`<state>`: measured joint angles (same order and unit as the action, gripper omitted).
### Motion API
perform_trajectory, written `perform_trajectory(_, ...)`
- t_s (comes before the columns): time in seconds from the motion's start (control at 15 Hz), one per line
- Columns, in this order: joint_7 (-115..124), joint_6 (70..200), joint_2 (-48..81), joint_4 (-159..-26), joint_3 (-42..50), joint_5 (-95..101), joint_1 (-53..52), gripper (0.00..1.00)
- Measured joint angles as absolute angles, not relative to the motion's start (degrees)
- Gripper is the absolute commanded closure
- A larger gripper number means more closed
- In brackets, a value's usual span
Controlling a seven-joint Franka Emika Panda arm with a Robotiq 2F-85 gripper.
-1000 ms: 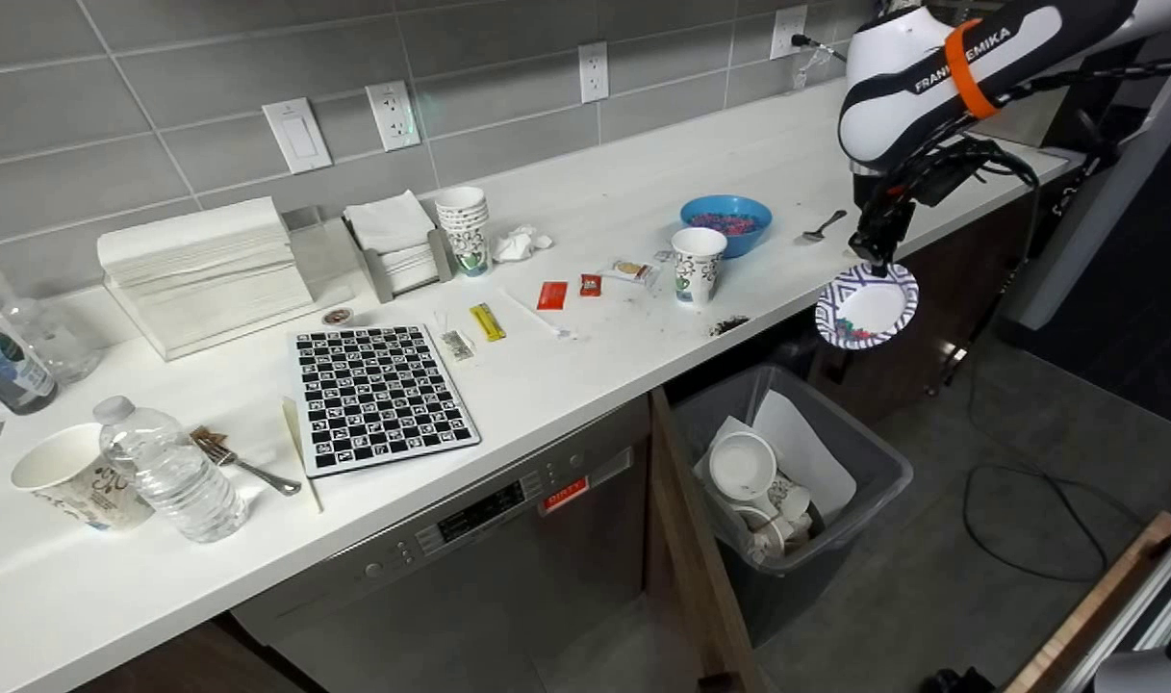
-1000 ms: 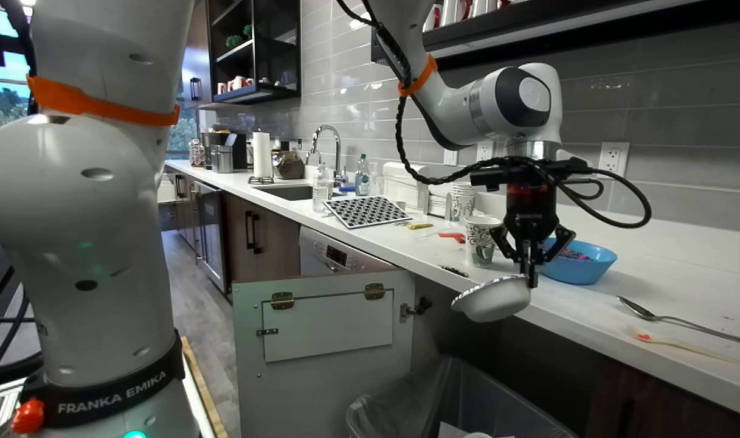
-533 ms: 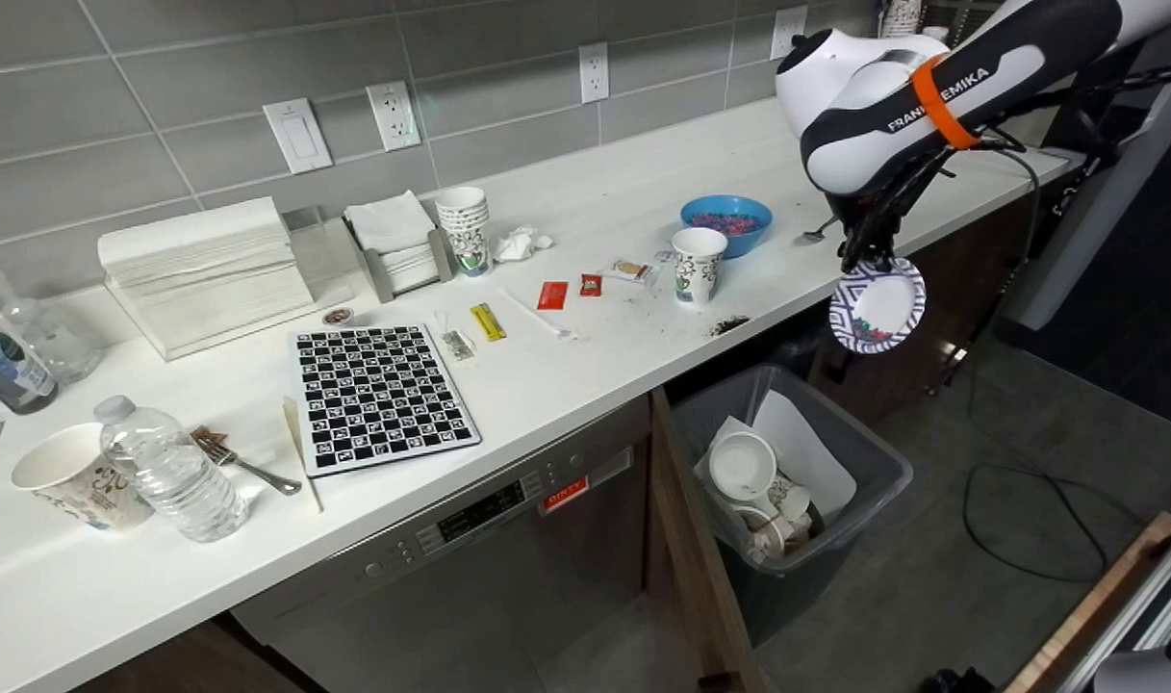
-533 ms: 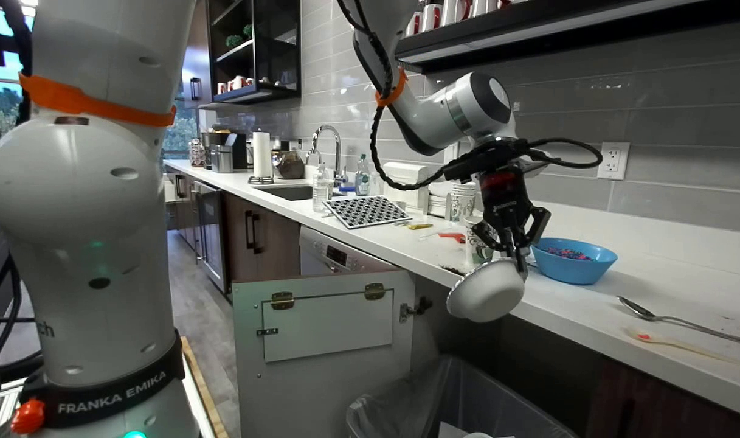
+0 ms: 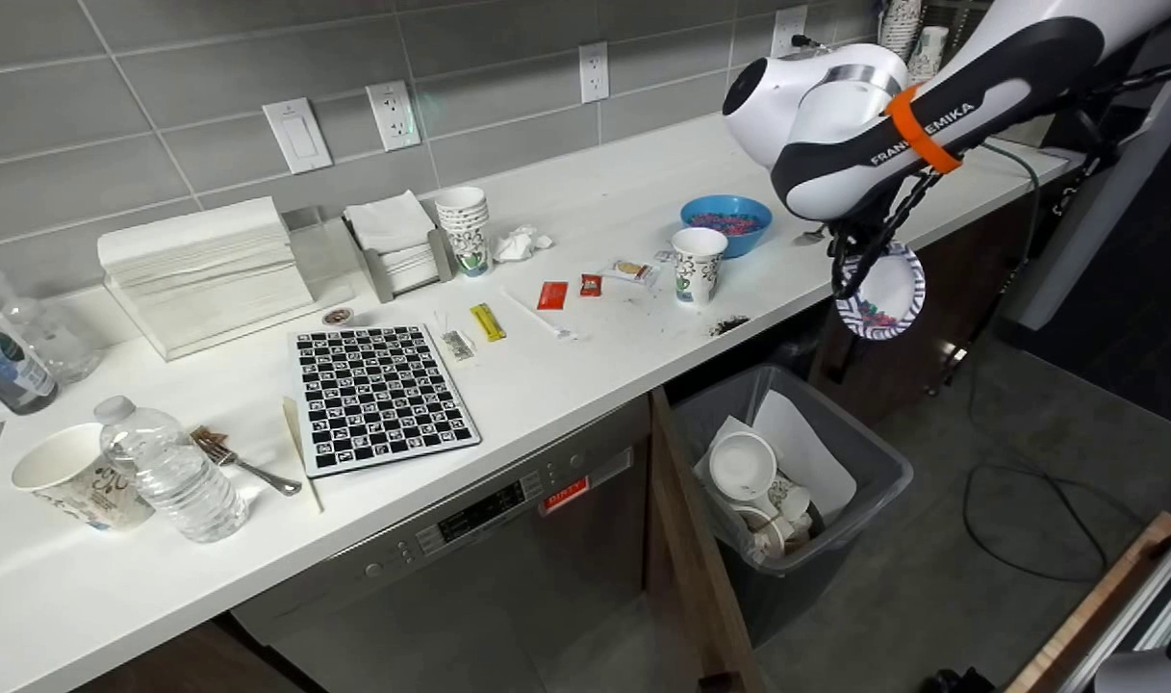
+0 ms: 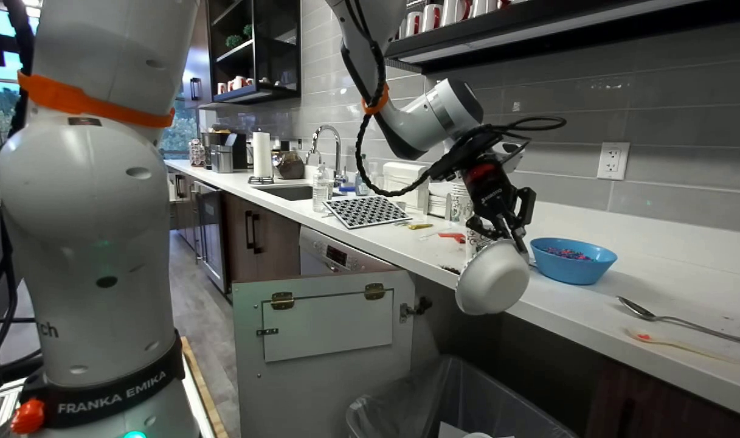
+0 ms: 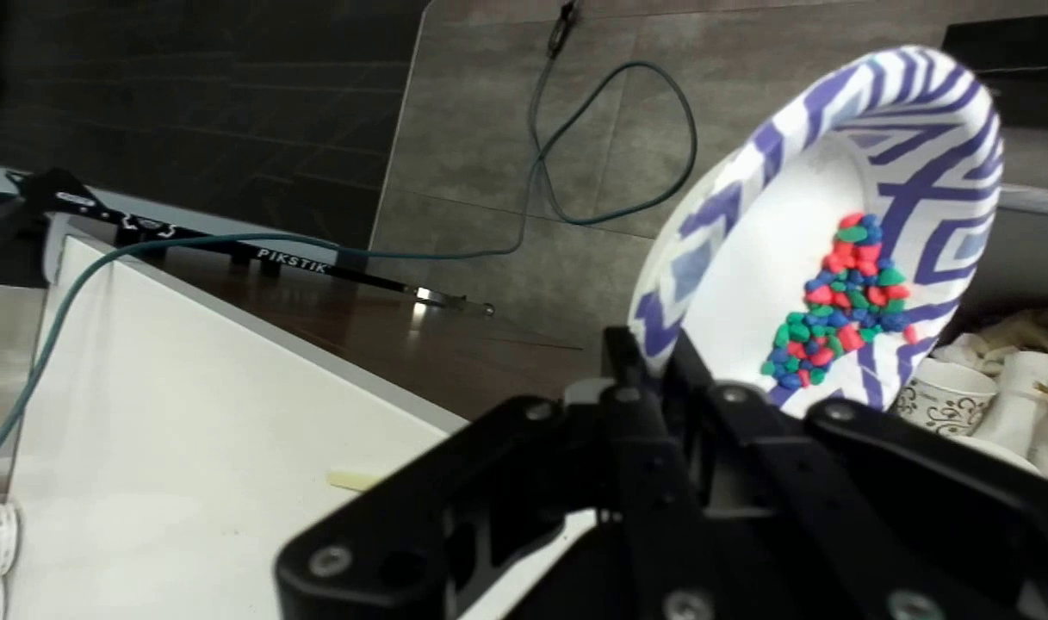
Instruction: Pour out the contents from the plate into the bin
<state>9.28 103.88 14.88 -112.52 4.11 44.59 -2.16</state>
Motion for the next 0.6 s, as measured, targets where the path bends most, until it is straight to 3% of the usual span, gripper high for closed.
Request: perform_trajectory(0.6, 17.04, 91.94, 19.53, -108.54, -0.05, 57.47, -6.91, 0.98)
